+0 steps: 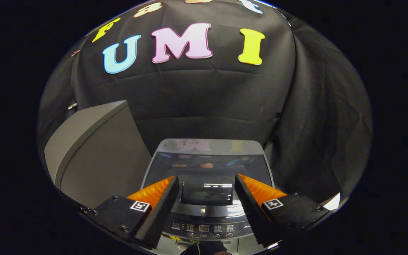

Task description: Put the clothes into the washing machine and then close the washing machine lid.

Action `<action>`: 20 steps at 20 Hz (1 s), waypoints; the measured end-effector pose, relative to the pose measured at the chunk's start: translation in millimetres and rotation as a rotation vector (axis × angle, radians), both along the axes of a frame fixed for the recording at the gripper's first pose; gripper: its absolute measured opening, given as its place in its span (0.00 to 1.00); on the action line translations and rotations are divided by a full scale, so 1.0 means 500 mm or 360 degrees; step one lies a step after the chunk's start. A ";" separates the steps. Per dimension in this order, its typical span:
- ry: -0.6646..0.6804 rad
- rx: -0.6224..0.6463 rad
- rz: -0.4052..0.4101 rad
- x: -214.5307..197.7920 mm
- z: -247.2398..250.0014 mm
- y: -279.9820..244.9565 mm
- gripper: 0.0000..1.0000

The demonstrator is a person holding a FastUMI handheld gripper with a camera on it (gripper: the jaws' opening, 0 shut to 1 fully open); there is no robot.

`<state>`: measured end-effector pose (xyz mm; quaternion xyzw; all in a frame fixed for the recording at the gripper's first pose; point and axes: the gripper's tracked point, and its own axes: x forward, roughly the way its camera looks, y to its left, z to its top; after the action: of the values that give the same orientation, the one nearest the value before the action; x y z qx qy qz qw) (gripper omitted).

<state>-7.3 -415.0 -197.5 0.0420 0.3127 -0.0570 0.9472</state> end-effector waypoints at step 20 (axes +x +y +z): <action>-0.1022 0.0121 0.0110 0.020 0.482 0.290 0.99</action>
<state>2.5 -270.1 43.6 0.0824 0.0010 0.0031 0.9966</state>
